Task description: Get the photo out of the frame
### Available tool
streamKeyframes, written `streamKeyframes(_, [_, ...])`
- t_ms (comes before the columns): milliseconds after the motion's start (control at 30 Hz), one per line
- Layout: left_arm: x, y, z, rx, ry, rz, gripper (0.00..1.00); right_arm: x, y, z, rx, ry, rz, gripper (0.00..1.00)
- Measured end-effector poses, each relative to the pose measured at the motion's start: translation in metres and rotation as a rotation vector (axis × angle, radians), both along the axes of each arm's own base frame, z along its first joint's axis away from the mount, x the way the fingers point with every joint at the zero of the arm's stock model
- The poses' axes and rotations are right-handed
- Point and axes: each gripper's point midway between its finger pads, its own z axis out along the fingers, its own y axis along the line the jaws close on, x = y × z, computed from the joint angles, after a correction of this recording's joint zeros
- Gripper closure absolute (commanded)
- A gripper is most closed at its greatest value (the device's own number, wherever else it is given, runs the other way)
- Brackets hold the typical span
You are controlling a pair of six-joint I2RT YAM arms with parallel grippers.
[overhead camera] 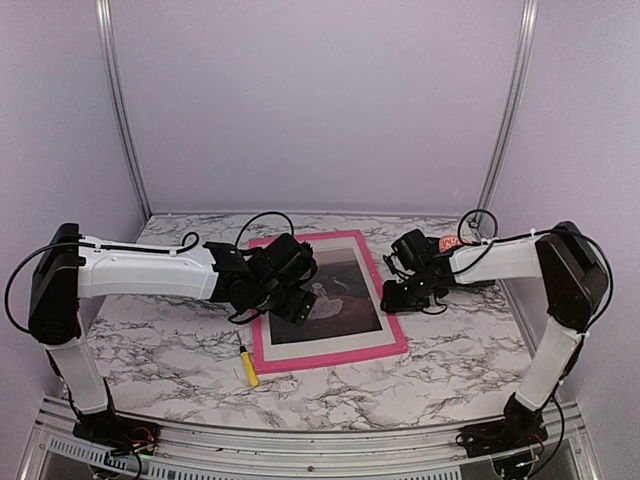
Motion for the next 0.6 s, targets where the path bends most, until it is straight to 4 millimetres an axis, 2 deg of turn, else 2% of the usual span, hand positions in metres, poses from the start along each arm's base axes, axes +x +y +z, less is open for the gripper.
streamKeyframes(200, [-0.021, -0.033, 0.008, 0.074, -0.096, -0.105, 0.04, -0.001, -0.001, -0.005, -0.020, 0.012, -0.014, 0.64])
streamKeyframes(300, [-0.033, -0.049, 0.006, 0.115, -0.135, -0.157, 0.04, 0.002, 0.003, -0.006, -0.028, 0.011, -0.016, 0.67])
streamKeyframes(600, [-0.075, -0.083, -0.015, 0.231, -0.204, -0.298, 0.03, 0.007, 0.005, -0.003, -0.054, 0.014, -0.033, 0.90])
